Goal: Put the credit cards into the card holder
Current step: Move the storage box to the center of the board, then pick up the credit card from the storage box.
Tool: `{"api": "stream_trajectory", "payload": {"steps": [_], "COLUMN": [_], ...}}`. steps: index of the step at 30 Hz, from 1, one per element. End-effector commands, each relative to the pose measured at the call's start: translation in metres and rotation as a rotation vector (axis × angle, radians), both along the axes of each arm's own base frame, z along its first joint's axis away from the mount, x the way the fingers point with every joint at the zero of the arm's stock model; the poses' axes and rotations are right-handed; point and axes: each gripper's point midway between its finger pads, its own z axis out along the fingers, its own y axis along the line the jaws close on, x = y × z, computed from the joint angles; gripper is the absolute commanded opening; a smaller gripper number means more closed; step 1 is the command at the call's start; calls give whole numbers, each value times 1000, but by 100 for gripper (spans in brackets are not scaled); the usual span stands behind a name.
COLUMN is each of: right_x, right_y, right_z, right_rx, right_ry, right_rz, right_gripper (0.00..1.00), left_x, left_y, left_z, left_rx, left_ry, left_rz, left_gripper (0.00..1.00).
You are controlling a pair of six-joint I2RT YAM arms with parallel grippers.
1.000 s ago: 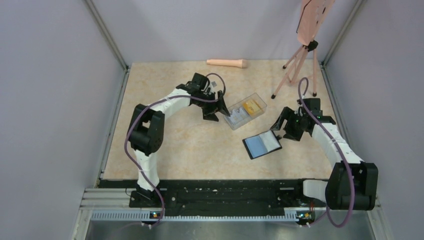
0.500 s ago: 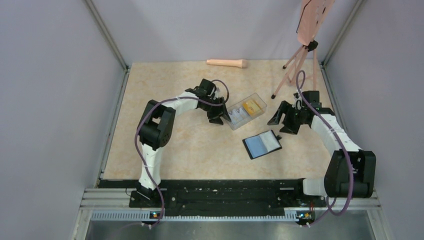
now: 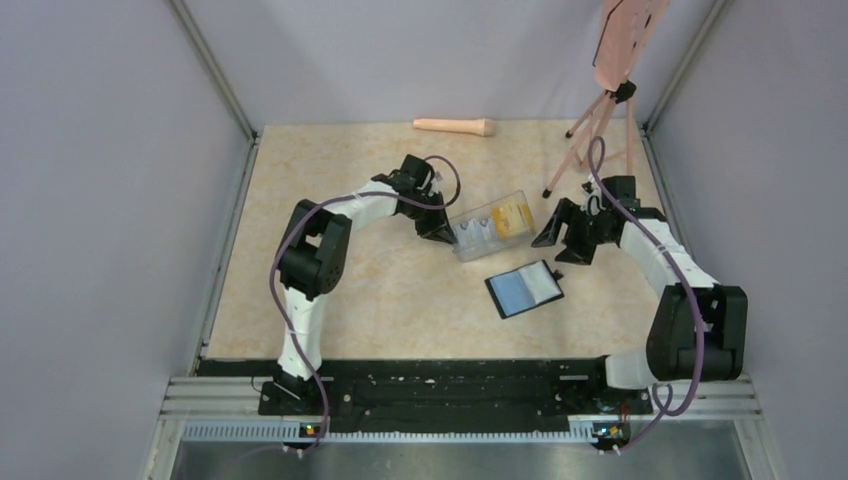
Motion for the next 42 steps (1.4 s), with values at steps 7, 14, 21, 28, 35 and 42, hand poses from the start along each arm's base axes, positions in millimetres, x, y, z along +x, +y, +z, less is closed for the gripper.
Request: {"api": "stream_trajectory", "payload": {"steps": [7, 14, 21, 28, 35, 42], "right_x": [24, 32, 33, 31, 27, 20], "right_y": [39, 68, 101, 143, 174, 210], "right_z": [12, 12, 7, -9, -24, -18], "right_rx": [28, 64, 95, 126, 154, 233], "right_ry": [-44, -46, -31, 25, 95, 122], "right_rz": [138, 209, 294, 393, 448, 490], "right_gripper": [72, 72, 72, 68, 54, 50], "left_x": [-11, -33, -46, -40, -38, -52], "left_y": [55, 99, 145, 153, 147, 114], "left_z": [10, 7, 11, 46, 84, 80], "left_rx": [156, 269, 360, 377, 302, 141], "left_ry": [-92, -70, -72, -172, -271, -231], "left_rz": [-99, -116, -97, -81, 24, 18], "left_gripper": [9, 9, 14, 61, 69, 63]}}
